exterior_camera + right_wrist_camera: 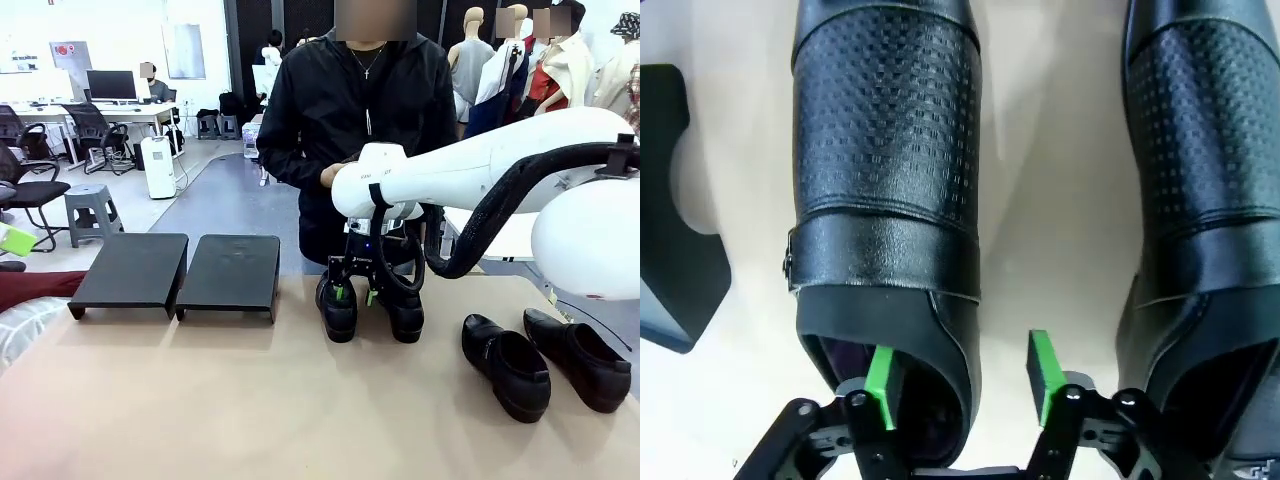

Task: Organize the shoes by placing them on the stand.
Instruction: Pick up one Shoe and place it in the middle of the table.

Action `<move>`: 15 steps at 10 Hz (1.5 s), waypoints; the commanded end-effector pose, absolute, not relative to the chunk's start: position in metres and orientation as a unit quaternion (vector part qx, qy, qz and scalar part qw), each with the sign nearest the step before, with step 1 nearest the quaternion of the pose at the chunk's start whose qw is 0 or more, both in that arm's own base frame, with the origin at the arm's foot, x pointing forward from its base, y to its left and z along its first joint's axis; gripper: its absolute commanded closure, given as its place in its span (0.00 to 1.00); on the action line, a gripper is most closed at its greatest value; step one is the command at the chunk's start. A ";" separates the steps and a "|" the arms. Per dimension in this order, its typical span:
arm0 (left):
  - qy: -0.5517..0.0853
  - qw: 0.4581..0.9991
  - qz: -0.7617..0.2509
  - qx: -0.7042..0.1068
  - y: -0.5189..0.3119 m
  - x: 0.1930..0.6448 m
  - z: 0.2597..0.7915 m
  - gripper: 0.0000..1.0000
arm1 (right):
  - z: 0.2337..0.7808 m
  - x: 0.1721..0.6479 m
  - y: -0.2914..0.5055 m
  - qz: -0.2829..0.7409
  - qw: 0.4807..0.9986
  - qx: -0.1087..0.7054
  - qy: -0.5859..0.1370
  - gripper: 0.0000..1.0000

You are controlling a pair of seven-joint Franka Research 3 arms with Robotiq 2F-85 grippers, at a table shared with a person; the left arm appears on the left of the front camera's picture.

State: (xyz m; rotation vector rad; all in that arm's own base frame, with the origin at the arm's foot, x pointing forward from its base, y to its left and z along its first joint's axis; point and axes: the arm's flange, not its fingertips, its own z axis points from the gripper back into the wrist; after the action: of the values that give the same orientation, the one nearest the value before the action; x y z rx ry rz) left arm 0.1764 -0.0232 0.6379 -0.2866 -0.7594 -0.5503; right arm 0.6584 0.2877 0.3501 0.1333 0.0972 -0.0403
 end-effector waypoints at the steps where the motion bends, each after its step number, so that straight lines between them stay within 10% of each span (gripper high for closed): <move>1: -0.368 0.880 -0.265 -0.142 -0.023 0.178 0.637 0.00 | 0.348 0.666 0.288 -0.022 0.998 0.052 0.034 1.00; 8: -0.368 0.880 -0.265 -0.142 -0.023 0.178 0.637 0.00 | 0.382 0.635 0.290 -0.005 0.998 0.041 0.042 1.00; 15: -0.368 0.880 -0.265 -0.142 -0.023 0.178 0.637 0.00 | 0.468 0.428 0.292 0.095 0.989 0.089 0.073 1.00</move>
State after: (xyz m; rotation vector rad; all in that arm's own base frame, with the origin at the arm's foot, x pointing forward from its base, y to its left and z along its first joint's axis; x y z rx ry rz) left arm 0.1764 -0.0232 0.6381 -0.2867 -0.7595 -0.5503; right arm 0.4227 0.2956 0.4862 0.1263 0.1903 0.1331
